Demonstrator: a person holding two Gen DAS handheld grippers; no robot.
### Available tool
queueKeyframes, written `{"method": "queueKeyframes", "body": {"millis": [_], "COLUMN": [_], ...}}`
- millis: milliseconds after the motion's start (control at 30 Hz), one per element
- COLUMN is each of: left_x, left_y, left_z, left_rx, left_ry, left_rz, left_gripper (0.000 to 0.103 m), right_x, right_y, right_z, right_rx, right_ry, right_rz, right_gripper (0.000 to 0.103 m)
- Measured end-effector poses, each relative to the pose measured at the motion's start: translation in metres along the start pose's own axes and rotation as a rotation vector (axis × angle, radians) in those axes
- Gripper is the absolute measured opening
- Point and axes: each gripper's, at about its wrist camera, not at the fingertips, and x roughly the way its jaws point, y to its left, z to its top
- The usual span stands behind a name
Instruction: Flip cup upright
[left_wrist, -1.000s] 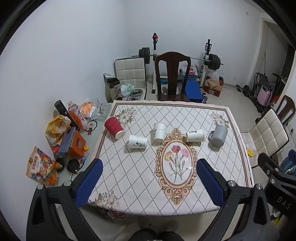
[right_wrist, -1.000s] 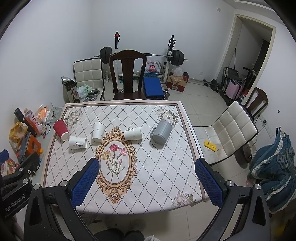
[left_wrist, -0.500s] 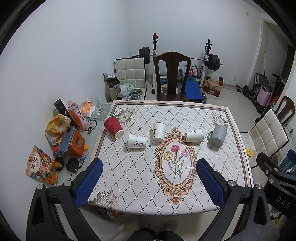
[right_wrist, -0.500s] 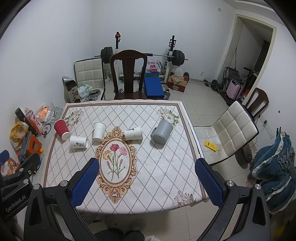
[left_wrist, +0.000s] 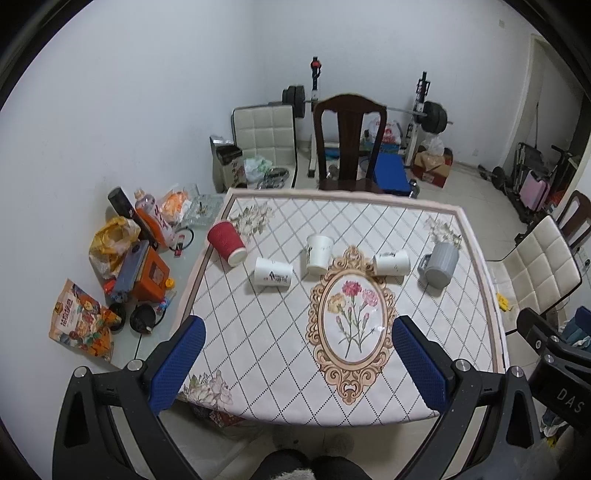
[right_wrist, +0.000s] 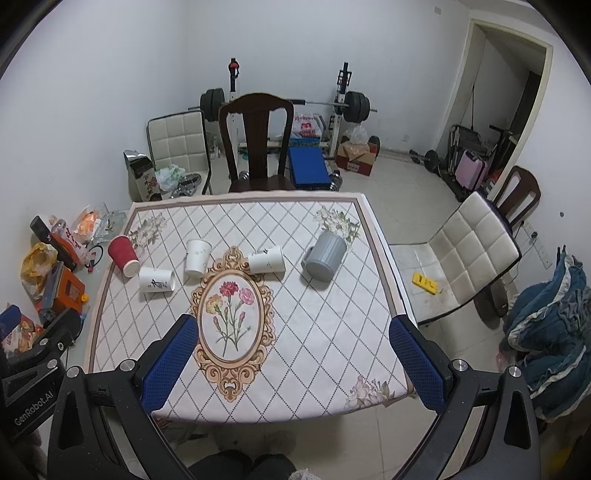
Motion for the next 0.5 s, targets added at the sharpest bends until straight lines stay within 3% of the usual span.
{"method": "queueKeyframes", "body": {"millis": [200, 500], "left_x": [0.056, 0.159], "left_y": [-0.024, -0.069], "left_z": [-0.012, -0.021], "left_rx": [0.033, 0.158], "left_ry": [0.104, 0.271], "left_rz": [0.032, 0.007], "left_gripper": [0.103, 0.103], "right_x": [0.068, 0.2], "right_y": [-0.019, -0.057], "right_z": [-0.017, -0.058], "right_rx": [0.005, 0.073], "right_ry": [0.135, 0.364], "right_rz": [-0.025, -0.106], "right_gripper": [0.103, 0.103]}}
